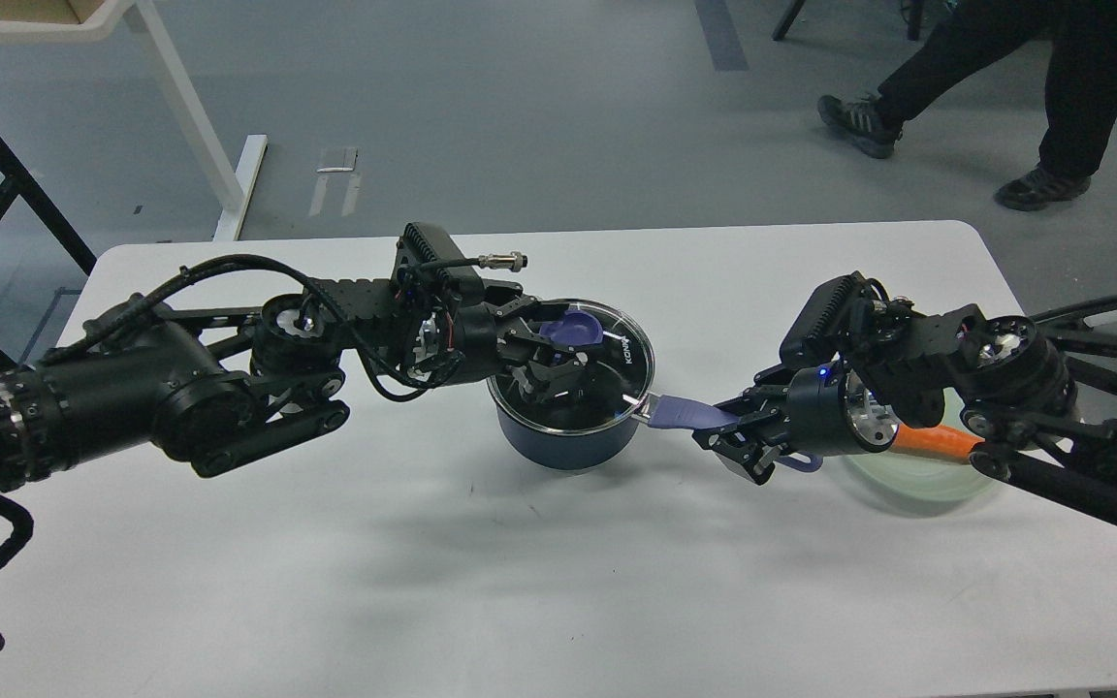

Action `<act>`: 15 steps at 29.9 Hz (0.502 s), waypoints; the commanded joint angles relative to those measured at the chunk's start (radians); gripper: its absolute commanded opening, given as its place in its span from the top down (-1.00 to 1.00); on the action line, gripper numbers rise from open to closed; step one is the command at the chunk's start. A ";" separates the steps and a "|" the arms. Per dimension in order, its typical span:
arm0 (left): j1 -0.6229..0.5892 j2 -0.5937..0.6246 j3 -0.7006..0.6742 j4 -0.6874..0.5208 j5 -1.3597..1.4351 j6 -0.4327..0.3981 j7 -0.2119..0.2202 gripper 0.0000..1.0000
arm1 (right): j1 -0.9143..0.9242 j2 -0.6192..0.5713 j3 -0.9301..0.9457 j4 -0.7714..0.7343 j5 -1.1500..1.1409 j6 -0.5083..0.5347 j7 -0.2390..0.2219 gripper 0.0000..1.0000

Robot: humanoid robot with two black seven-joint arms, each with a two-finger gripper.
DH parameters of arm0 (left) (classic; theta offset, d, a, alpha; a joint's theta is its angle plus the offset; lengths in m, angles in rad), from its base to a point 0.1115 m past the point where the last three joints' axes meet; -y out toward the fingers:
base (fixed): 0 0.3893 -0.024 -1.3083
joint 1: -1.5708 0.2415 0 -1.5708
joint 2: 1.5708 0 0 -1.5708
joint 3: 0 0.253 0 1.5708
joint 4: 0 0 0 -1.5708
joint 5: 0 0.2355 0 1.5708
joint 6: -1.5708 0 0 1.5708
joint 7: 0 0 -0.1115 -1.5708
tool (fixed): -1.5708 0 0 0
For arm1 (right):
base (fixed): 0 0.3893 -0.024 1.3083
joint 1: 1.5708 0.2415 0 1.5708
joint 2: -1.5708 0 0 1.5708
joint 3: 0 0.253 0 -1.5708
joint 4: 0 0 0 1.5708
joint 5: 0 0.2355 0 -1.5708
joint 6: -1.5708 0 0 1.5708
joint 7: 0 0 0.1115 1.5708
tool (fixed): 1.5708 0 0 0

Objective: Open pot lid
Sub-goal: 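Lift the glass lid off the pan with the left gripper, moving it aside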

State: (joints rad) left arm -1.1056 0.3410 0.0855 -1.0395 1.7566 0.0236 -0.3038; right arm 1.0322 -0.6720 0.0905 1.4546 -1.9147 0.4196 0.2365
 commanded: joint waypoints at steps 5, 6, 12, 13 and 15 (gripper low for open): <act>-0.011 0.006 -0.003 -0.007 -0.005 -0.002 -0.001 0.23 | 0.011 -0.003 0.000 0.010 0.003 -0.001 0.000 0.59; -0.016 0.010 -0.004 -0.011 -0.006 -0.002 -0.001 0.23 | 0.011 -0.003 0.000 0.010 0.003 -0.001 0.000 0.59; -0.076 0.108 -0.010 -0.030 -0.016 -0.002 -0.008 0.23 | 0.012 -0.003 0.000 0.010 0.003 -0.001 0.000 0.59; -0.082 0.133 -0.012 -0.034 -0.019 -0.002 -0.014 0.23 | 0.012 -0.005 -0.001 0.010 0.003 -0.001 0.000 0.59; -0.088 0.200 -0.013 -0.051 -0.042 -0.002 -0.037 0.23 | 0.011 -0.005 -0.002 0.010 0.003 -0.001 0.001 0.59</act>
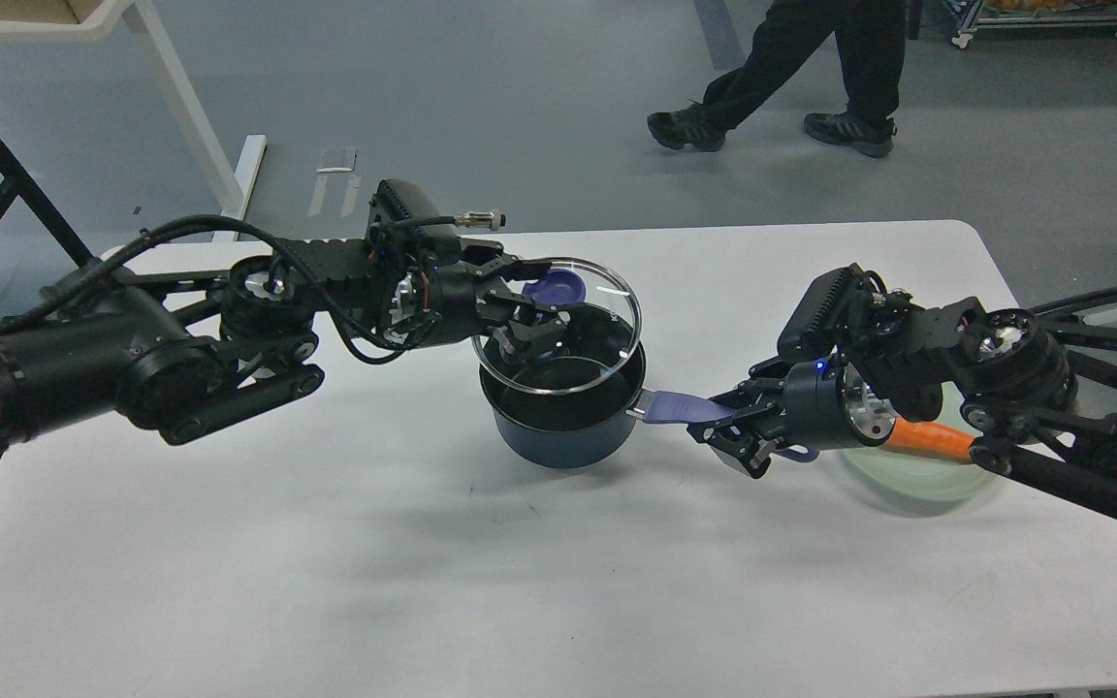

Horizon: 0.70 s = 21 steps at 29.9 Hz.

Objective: Open pot lid
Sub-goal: 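Lift the glass lid off the pan with the left gripper, moving it aside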

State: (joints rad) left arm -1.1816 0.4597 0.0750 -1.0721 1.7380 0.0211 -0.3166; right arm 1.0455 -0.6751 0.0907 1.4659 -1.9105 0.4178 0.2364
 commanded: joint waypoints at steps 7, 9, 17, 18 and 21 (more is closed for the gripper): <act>0.013 0.353 0.011 -0.037 -0.104 0.000 -0.081 0.23 | -0.002 -0.001 -0.002 -0.003 -0.001 0.003 0.000 0.58; 0.075 0.430 0.015 -0.034 -0.104 0.003 -0.099 0.23 | -0.002 -0.003 -0.002 -0.003 -0.001 0.001 0.000 0.58; 0.313 0.527 0.017 -0.011 -0.103 0.111 -0.124 0.23 | -0.004 -0.001 -0.002 -0.001 -0.001 0.001 0.000 0.58; 0.336 0.525 0.017 -0.005 -0.101 0.126 -0.122 0.23 | -0.004 -0.001 -0.002 -0.001 -0.001 0.003 0.000 0.58; 0.387 0.516 0.019 -0.002 -0.094 0.160 -0.116 0.23 | -0.009 0.000 -0.002 0.001 -0.001 0.003 0.000 0.58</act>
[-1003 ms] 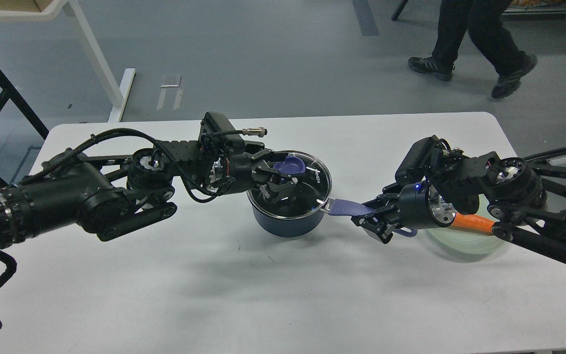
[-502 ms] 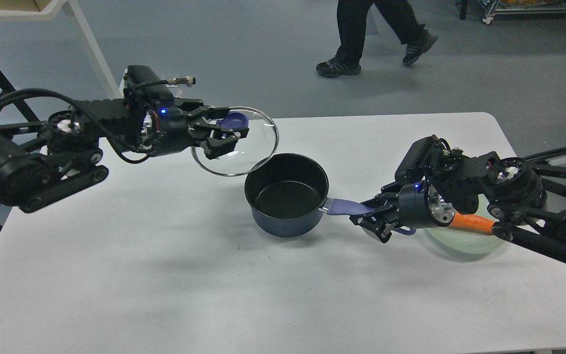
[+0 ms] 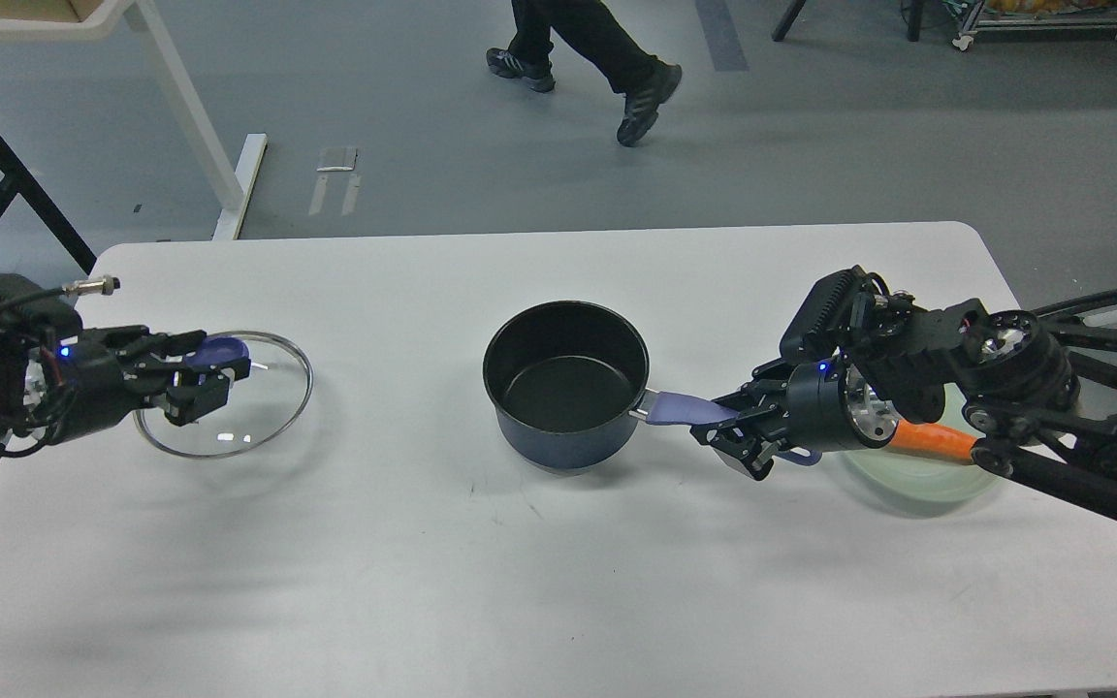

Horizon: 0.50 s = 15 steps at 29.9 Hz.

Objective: Open pot lid
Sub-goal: 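Lift the glass lid off the pan with the left gripper, moving it aside, then lower the lid onto the table and open the left gripper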

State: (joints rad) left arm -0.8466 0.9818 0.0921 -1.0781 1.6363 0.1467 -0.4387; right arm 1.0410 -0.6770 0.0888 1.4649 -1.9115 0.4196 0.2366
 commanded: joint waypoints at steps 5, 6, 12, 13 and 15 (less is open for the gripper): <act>0.096 -0.012 0.001 0.032 0.010 0.071 0.011 0.22 | -0.007 -0.004 0.000 0.000 0.000 0.001 0.001 0.58; 0.098 -0.017 0.001 0.046 0.008 0.073 0.011 0.22 | -0.007 -0.006 0.000 0.002 0.000 0.001 0.000 0.58; 0.101 -0.052 0.006 0.073 -0.003 0.080 0.021 0.14 | -0.007 -0.009 0.000 0.002 0.002 0.001 0.000 0.58; 0.103 -0.052 0.006 0.076 -0.004 0.083 0.026 0.13 | -0.009 -0.009 0.000 0.002 0.002 0.001 0.001 0.58; 0.109 -0.054 0.006 0.104 -0.006 0.100 0.026 0.12 | -0.009 -0.009 0.000 0.002 0.002 0.001 0.001 0.58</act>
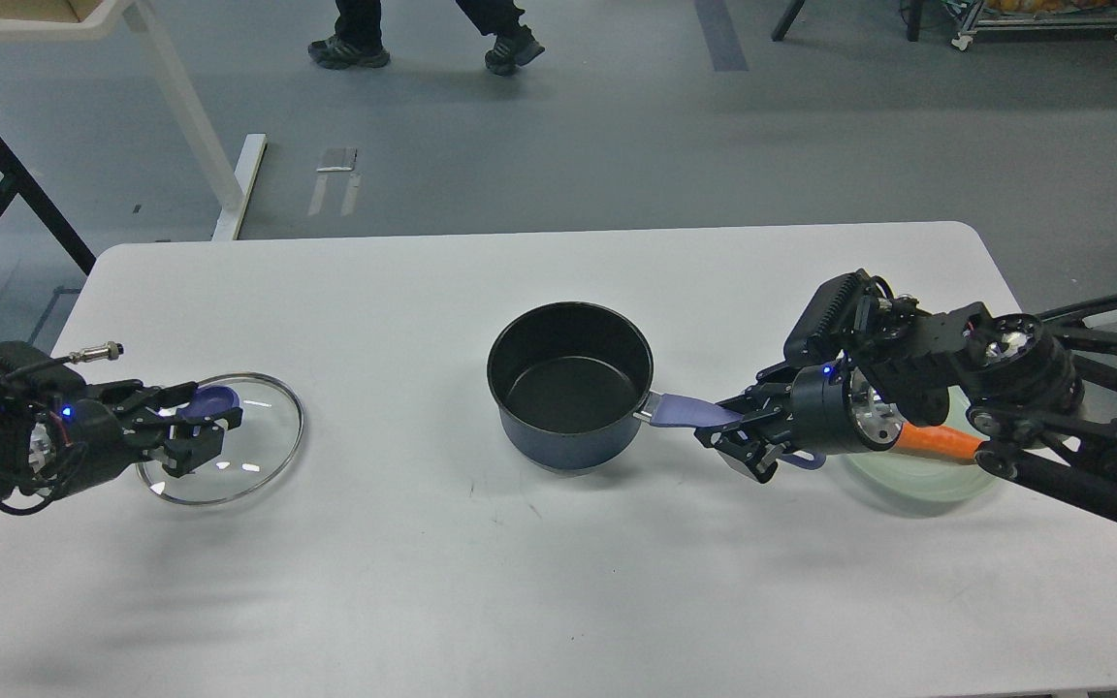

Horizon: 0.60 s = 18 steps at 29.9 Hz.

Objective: Open pot lid
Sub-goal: 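Lower the lid onto the table and open the left gripper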

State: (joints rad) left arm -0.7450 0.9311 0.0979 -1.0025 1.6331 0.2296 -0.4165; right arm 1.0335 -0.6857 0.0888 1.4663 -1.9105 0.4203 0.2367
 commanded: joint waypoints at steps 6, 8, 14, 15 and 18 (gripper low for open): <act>0.012 -0.043 0.000 0.096 -0.004 0.037 -0.004 -0.16 | -0.001 0.000 0.000 0.000 0.001 0.000 0.001 0.58; 0.012 -0.043 0.000 0.096 -0.010 0.039 -0.004 -0.58 | -0.001 0.000 -0.001 0.000 0.001 0.000 0.001 0.58; 0.012 -0.043 0.000 0.096 -0.024 0.039 -0.004 -0.61 | -0.001 0.000 -0.001 0.000 0.001 0.000 0.001 0.58; 0.010 -0.043 -0.001 0.096 -0.025 0.039 -0.005 -0.64 | -0.001 0.000 0.000 0.000 0.001 0.000 0.001 0.57; 0.001 -0.035 -0.020 0.091 -0.047 0.034 -0.016 -0.80 | -0.001 0.000 0.000 0.000 0.001 0.000 0.001 0.51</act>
State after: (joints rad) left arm -0.7352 0.8885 0.0949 -0.9064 1.6066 0.2687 -0.4243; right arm 1.0323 -0.6859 0.0876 1.4664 -1.9097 0.4203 0.2379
